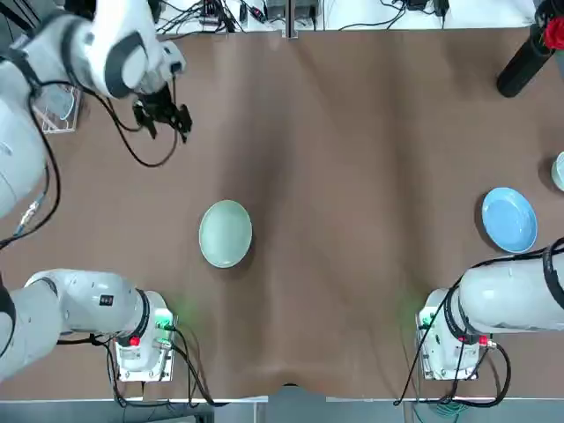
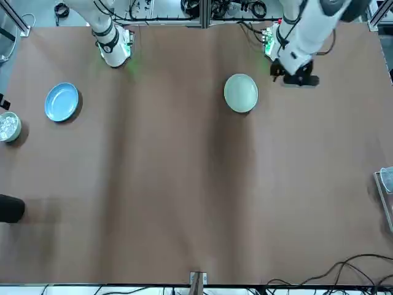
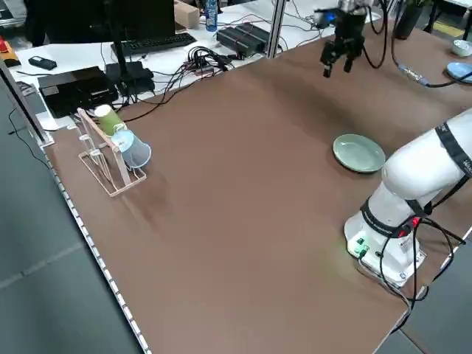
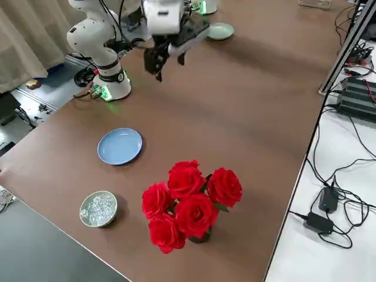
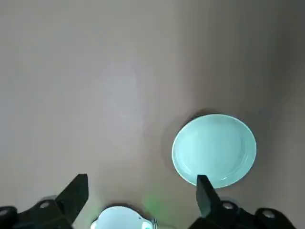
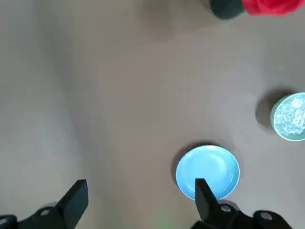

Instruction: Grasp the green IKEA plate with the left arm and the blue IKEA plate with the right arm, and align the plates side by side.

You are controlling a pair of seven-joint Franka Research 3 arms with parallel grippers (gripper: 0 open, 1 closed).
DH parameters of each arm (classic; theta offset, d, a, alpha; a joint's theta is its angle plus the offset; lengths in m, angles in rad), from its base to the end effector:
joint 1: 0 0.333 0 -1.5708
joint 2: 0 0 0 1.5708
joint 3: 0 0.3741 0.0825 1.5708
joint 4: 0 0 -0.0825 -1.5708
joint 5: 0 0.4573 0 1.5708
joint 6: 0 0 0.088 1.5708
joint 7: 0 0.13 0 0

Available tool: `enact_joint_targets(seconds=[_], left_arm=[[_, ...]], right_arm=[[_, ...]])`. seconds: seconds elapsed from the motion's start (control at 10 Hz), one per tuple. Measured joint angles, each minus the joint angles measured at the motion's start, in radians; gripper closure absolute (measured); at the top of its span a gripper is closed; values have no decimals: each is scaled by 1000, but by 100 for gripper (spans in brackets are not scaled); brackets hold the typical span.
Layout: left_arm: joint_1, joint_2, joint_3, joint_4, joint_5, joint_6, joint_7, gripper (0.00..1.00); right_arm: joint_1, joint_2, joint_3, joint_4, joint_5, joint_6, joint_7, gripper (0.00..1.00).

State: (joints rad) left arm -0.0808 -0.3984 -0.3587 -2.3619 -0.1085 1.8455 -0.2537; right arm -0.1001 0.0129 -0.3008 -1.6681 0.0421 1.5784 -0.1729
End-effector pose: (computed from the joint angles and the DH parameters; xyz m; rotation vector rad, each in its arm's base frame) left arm 0.4102 -0.2110 0.4589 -3.0538 0.1735 0.1825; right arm 0.5780 -0.2379 0.5998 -3.0528 0.3536 0.1338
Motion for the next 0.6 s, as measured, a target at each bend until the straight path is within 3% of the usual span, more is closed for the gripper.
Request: enact_joint_targets(seconds=[0.3,0.6], left_arm=[[1,38,-146,-88,-36,112,-99,0],[1,168,-303,-146,-37,298,-266,0]], right_arm=[[-196,-4,-6,-161,85,59,-171,3],[-252,-81,-5,-409,123,184,-190,4]])
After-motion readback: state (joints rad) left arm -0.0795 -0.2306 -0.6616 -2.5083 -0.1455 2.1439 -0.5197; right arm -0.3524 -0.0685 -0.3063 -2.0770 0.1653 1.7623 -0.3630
